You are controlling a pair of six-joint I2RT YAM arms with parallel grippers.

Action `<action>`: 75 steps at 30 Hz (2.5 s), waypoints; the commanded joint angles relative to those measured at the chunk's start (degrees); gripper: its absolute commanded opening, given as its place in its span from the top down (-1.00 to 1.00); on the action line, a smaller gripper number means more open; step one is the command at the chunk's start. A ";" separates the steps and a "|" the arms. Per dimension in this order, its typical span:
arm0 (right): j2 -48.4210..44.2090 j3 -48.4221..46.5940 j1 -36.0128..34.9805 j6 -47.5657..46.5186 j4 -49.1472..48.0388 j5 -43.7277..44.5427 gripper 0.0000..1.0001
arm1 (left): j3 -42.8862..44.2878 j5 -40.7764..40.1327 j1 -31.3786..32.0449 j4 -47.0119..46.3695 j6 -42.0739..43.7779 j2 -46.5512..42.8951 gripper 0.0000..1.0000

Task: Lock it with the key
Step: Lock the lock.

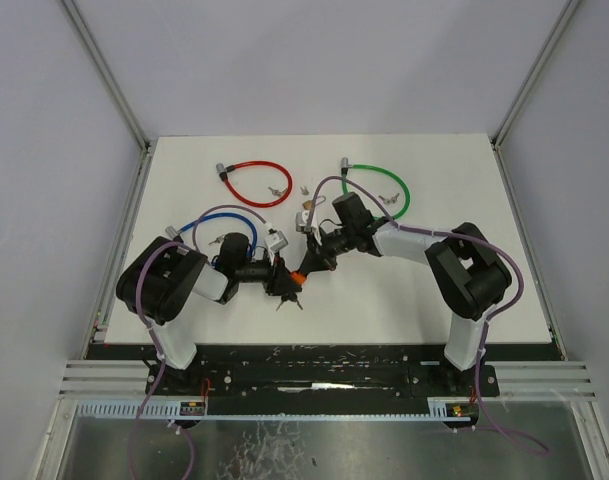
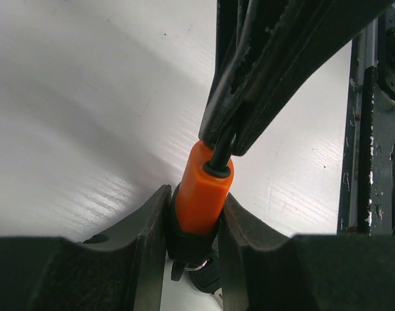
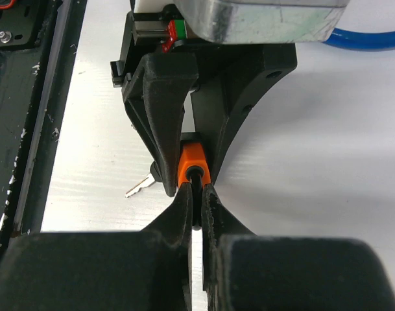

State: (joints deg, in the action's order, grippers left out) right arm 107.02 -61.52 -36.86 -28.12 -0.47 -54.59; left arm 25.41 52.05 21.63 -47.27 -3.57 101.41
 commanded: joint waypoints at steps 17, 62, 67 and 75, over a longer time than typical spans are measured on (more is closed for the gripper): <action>-7.26 -3.11 9.40 1.03 23.39 -5.28 1.00 | 2.59 -7.69 -2.73 -21.94 -18.84 -10.18 -0.09; -6.44 -22.51 25.58 -26.85 66.79 -23.27 1.00 | 7.21 -18.84 14.24 2.46 -28.95 -19.97 -0.07; -5.96 -22.84 25.75 -28.01 67.96 -23.61 1.00 | 8.13 -17.77 15.43 3.27 -28.61 -18.33 0.00; -5.13 -23.25 25.95 -30.83 70.11 -23.95 1.00 | 9.66 -17.08 16.83 3.41 -28.83 -15.71 0.11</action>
State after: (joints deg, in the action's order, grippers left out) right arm 101.58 -81.84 -11.29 -55.96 66.22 -73.73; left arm 32.99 33.67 37.80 -43.35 -33.52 84.36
